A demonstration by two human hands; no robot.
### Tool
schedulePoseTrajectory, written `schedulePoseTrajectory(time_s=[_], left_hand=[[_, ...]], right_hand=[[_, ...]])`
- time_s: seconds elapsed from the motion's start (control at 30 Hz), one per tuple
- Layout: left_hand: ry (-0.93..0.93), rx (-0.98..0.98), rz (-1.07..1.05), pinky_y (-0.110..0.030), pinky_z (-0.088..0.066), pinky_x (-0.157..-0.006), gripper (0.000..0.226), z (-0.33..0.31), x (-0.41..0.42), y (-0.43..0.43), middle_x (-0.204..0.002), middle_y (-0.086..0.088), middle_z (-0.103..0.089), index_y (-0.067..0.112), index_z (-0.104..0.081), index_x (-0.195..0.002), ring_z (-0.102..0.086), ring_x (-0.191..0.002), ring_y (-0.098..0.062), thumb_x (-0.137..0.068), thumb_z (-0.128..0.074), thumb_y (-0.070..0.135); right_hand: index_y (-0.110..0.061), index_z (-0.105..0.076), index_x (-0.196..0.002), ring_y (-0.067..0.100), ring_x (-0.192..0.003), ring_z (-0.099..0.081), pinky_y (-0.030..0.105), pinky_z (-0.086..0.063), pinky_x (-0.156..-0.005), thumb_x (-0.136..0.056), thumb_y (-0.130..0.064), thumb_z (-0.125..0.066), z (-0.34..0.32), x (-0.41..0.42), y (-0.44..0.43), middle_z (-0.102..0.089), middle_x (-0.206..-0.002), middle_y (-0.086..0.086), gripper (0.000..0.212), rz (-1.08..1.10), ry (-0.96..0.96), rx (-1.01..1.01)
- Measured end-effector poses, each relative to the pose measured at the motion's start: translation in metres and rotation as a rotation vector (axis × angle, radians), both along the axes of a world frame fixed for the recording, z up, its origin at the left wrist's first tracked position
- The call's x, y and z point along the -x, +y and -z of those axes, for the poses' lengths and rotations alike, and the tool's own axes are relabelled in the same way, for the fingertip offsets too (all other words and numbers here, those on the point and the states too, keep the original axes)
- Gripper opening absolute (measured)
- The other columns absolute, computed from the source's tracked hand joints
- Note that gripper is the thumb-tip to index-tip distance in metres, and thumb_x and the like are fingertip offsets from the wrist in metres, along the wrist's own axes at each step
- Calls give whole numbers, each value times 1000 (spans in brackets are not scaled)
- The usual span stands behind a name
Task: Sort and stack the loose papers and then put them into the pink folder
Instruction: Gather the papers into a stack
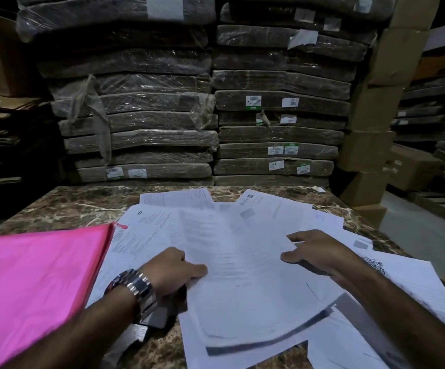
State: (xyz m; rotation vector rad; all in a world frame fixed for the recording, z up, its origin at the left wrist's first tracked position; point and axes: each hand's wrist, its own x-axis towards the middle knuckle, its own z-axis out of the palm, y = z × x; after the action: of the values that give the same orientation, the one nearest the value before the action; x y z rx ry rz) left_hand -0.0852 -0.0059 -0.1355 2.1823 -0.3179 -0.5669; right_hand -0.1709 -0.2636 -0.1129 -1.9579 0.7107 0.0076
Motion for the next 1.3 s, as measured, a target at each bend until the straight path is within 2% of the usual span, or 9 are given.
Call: schedulePoseTrajectory(time_s=[0.1,0.23,0.4,0.53,0.73,0.9,1.1,1.2,1.3], left_hand=[[-181,-169,-6,-22,-45,-57,24,5,15,5,-69,-1,-66,11,-59,-71,-58,-57,-12,-82,-67,31],[-347,-362,20,-16,-36,-48,27,3,27,2,-66,12,-54,23,-48,-65,-53,-62,-8,-84,-62,34],[-480,-501,-37,-24,-43,-68,24,6,33,1,-97,3,-60,24,-47,-80,-60,-92,-19,-85,-57,46],[-485,-604,-13,-29,-46,-78,37,7,37,-3,-111,-2,-57,18,-52,-98,-59,-102,-23,-82,-60,51],[-418,-574,-20,-23,-40,-66,41,-6,39,-3,-101,-1,-61,22,-38,-72,-60,-96,-21,-76,-70,47],[-249,-338,-44,-16,-33,-43,38,-7,33,4,-76,1,-65,9,-56,-70,-55,-65,-13,-70,-78,40],[-169,-171,-74,-17,-37,-55,35,-4,28,8,-93,6,-69,15,-68,-93,-61,-85,-14,-70,-80,39],[-154,-157,-66,-18,-42,-63,33,-3,27,8,-99,9,-70,17,-69,-96,-63,-90,-13,-71,-80,34],[-159,-167,-61,-17,-40,-58,26,-3,28,7,-95,9,-68,20,-66,-89,-62,-87,-12,-71,-81,31]], right_hand=[[-11,-65,-115,7,-70,-62,14,-52,-55,-79,-3,-76,6,-6,1,-63,-85,-5,38,-20,42,57],[-8,-69,-112,11,-67,-67,14,-50,-49,-79,-1,-75,16,-6,2,-70,-80,-3,35,-41,49,80],[-21,-67,-88,7,-78,-62,17,-46,-55,-76,-10,-78,18,-3,7,-68,-98,-5,20,-107,30,251],[-19,-57,-104,11,-89,-56,21,-45,-68,-75,-22,-80,14,0,20,-58,-101,-9,37,-169,33,369],[-20,-50,-113,11,-92,-43,24,-38,-75,-76,-26,-80,-2,-5,29,-47,-91,-14,48,-167,78,215],[-20,-43,-102,5,-69,-41,21,-34,-58,-79,-14,-78,-5,-5,35,-43,-76,-17,42,-139,24,25],[-12,-51,-123,21,-94,-51,33,-41,-81,-75,-10,-81,1,-8,34,-54,-98,-4,56,-108,58,7],[-9,-62,-100,34,-90,-64,45,-52,-88,-74,-2,-80,0,-11,30,-69,-97,10,32,-38,46,-203],[-7,-64,-86,43,-94,-67,56,-49,-94,-76,-2,-78,-3,-14,22,-72,-99,21,17,-2,58,-312]])
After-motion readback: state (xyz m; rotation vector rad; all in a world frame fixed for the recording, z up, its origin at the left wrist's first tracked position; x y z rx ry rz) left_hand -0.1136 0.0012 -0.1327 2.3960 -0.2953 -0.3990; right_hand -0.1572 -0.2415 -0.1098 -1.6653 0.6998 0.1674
